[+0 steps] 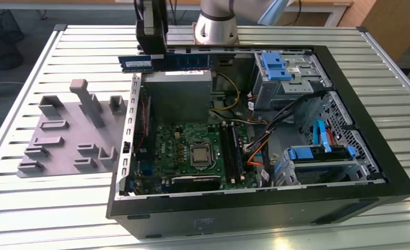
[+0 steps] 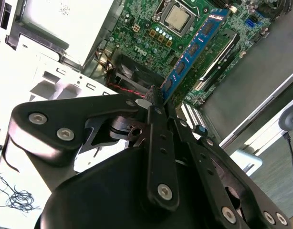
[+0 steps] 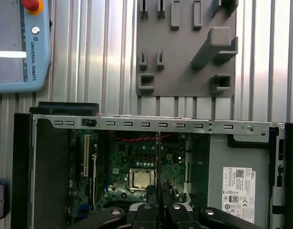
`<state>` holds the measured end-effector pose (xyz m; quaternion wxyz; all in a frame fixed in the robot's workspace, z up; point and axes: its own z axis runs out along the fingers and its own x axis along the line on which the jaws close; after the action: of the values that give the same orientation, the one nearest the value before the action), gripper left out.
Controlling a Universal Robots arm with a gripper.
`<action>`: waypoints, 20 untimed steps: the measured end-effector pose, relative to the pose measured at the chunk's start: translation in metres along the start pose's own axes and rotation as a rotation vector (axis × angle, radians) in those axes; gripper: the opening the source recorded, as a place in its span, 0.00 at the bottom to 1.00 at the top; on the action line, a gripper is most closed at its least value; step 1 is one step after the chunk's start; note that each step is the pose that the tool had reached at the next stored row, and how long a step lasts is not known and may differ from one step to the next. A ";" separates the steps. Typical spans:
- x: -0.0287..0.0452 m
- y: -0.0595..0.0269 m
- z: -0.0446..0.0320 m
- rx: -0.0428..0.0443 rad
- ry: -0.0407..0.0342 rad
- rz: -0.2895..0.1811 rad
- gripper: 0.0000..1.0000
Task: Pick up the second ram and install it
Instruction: 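Pick up the second ram and move it above second insertion slot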
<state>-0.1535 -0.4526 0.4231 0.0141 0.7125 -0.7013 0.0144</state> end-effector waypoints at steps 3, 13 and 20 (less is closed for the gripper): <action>0.0000 -0.0020 0.0000 -0.0001 0.0001 0.000 0.14; 0.0002 -0.0087 0.0000 0.0000 0.0000 0.000 0.14; 0.0002 -0.0140 0.0000 0.0000 0.0001 0.000 0.14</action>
<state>-0.1395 -0.4526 0.4231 0.0142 0.7125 -0.7013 0.0145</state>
